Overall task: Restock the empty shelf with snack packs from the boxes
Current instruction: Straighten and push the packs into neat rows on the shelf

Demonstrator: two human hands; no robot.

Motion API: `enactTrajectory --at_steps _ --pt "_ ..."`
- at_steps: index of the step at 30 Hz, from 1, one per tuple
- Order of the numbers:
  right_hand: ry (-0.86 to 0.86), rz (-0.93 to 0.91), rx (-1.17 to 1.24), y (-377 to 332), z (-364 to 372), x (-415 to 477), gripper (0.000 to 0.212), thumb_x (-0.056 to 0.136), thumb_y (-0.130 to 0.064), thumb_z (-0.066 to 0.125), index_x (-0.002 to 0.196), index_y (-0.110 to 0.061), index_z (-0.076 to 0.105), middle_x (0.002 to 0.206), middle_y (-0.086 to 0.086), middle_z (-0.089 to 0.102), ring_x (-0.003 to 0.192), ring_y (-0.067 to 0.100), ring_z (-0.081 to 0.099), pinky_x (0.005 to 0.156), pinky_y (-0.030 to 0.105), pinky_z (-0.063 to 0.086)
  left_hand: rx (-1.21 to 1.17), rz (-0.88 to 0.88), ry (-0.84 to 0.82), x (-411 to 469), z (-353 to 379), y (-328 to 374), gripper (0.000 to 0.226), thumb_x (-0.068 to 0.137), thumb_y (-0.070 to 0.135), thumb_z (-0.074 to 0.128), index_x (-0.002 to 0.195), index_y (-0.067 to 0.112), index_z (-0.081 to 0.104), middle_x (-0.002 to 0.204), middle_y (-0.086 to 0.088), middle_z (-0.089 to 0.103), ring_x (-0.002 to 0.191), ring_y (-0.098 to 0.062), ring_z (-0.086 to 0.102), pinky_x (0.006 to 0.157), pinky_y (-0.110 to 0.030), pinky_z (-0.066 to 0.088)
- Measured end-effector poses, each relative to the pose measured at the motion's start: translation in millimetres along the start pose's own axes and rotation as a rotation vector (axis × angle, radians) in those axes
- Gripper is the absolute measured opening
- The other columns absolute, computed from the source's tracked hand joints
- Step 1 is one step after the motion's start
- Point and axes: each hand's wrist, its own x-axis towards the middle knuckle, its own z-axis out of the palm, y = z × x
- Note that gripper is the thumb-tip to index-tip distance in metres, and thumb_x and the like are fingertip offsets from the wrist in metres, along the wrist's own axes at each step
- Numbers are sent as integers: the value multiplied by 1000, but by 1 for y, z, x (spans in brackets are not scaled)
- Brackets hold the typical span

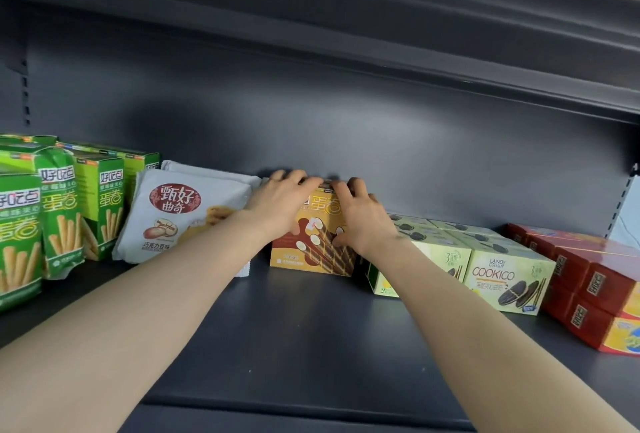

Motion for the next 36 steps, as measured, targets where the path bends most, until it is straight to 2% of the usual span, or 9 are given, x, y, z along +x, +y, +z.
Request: enactTrajectory --at_steps 2,6,9,12,18,22,26,31,36 --pt "11 2 -37 2 -1 -1 97 70 -27 87 145 -21 27 141 8 34 125 38 43 94 45 49 52 4 46 -7 -4 1 107 70 30 87 153 29 20 153 -1 31 143 -31 25 110 -46 39" --pt "150 -39 -213 1 2 -9 89 79 -38 77 150 -19 26 147 12 38 143 39 27 112 47 32 63 -56 130 -29 -9 3 100 78 33 81 155 24 18 158 -4 25 148 -30 17 116 -42 29" --pt "325 -79 -247 -7 8 -19 75 86 -34 71 148 -10 35 144 16 46 142 41 33 110 50 35 46 -81 147 -53 -13 -2 95 84 38 76 155 19 17 160 -6 20 149 -30 13 119 -43 26" --pt "419 -139 -266 -22 11 -32 74 82 -30 75 144 -6 42 139 16 51 137 40 41 107 50 39 40 -103 151 -86 -17 -19 93 87 40 71 157 17 14 162 -6 15 151 -30 9 121 -42 18" --pt "393 -270 -295 -78 12 -58 80 74 -24 80 145 -9 45 144 18 49 139 41 40 108 52 38 37 -112 91 -145 -18 -89 84 93 42 62 157 14 15 164 -9 12 151 -32 8 121 -42 14" --pt "334 -335 -287 -122 18 -56 89 69 -31 87 146 -17 46 142 18 50 136 44 43 107 54 41 75 -71 14 -160 -22 -123 84 94 36 63 156 15 12 164 -8 8 151 -31 7 120 -40 19" --pt "230 -285 -273 -153 30 -48 88 73 -38 85 149 -23 42 151 17 42 139 45 39 109 54 38 130 -9 -61 -153 -13 -139 92 95 34 63 157 15 -3 165 -8 -3 152 -31 -3 121 -39 11" --pt "117 -226 -247 -170 37 -36 82 87 -40 72 154 -30 26 162 11 20 149 41 18 118 49 22 143 -8 -167 -139 4 -144 103 93 39 63 156 16 -16 163 -12 -17 150 -37 -14 123 -46 5" --pt "79 -193 -232 -169 40 -19 74 83 -40 76 146 -23 41 156 10 28 147 40 21 116 49 28 126 6 -131 -128 15 -143 102 94 36 64 155 18 -15 161 -12 -26 147 -44 -17 122 -50 5"
